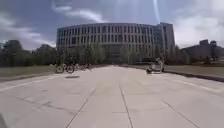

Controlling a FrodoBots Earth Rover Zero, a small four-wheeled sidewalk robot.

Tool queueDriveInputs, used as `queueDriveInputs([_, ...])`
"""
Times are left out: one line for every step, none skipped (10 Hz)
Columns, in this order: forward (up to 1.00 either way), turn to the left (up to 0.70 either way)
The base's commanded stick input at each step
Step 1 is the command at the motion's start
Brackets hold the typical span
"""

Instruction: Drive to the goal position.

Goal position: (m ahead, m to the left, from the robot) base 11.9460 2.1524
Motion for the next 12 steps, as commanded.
queueDriveInputs([0.67, 0.09])
queueDriveInputs([0.67, 0.12])
queueDriveInputs([0.69, 0.06])
queueDriveInputs([0.70, 0.00])
queueDriveInputs([0.70, 0.00])
queueDriveInputs([0.70, 0.00])
queueDriveInputs([0.70, 0.00])
queueDriveInputs([0.70, 0.00])
queueDriveInputs([0.70, 0.00])
queueDriveInputs([0.70, 0.00])
queueDriveInputs([0.70, 0.00])
queueDriveInputs([0.70, 0.00])
